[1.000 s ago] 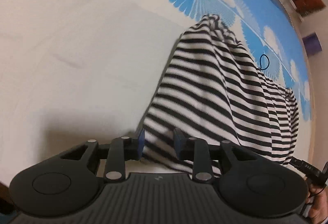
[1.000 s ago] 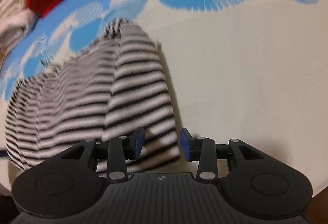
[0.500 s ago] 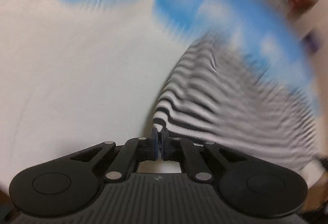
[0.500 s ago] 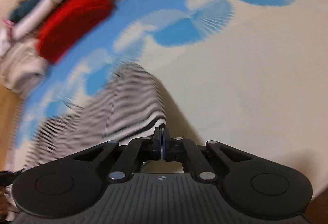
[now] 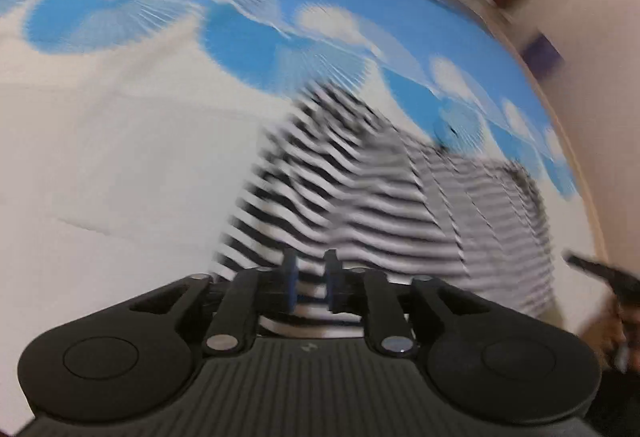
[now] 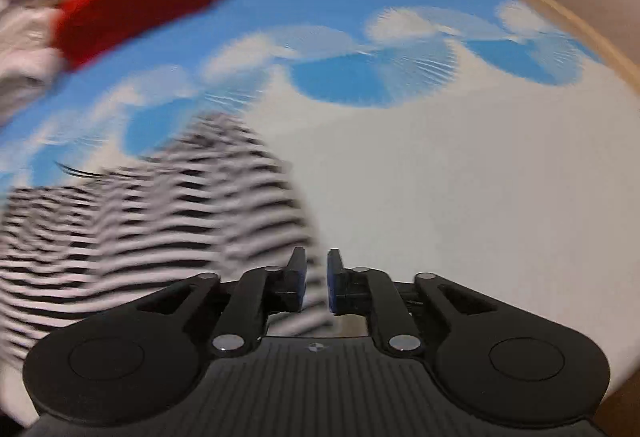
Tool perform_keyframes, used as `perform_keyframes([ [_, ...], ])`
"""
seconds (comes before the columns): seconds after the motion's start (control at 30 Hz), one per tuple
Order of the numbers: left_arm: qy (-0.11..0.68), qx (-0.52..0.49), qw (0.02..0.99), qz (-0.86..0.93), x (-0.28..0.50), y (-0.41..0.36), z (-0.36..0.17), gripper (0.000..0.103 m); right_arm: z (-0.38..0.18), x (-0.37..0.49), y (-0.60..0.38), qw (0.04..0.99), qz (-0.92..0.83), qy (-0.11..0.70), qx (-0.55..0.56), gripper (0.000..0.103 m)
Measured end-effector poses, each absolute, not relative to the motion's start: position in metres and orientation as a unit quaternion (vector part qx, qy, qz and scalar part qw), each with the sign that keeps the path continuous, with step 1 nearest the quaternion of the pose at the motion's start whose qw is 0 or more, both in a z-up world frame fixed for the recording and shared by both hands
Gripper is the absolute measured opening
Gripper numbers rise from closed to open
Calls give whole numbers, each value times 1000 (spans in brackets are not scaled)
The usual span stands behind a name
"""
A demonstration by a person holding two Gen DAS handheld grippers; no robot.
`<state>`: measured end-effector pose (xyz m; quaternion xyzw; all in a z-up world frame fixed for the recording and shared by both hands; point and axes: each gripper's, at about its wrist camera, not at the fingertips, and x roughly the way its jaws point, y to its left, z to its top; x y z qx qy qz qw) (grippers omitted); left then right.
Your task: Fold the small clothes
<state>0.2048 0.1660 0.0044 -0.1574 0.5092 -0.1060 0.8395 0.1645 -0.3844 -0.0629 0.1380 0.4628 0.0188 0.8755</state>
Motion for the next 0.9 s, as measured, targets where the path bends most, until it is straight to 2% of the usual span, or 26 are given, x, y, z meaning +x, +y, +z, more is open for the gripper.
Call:
perform_keyframes([
  [0.03,527,-141,830,-118,208,156,-3,28,-65,166,-378,870,47,468,147,25],
  [0.1,560,-82,815,-121,213,137,-19,28,-76,171,-364,848,89,500,150,41],
  [0.2,569,-36,817,-84,221,127,-30,28,-105,176,-340,812,84,573,71,45],
  [0.27,549,-50,834,-24,231,137,-25,28,-112,182,-336,807,65,585,40,55],
  [0.37,508,-102,854,41,239,155,-9,28,-99,186,-336,829,45,556,43,55],
  [0.5,499,-171,849,-17,250,156,-9,28,-80,194,-337,857,70,506,69,54],
  [0.67,557,-111,821,62,275,142,-41,30,-107,202,-332,824,49,564,15,59],
  [0.8,471,-60,879,48,266,123,-4,28,-89,201,-342,852,33,521,45,58],
  [0.9,453,-88,885,-62,260,105,5,30,-86,200,-352,855,15,514,60,59],
])
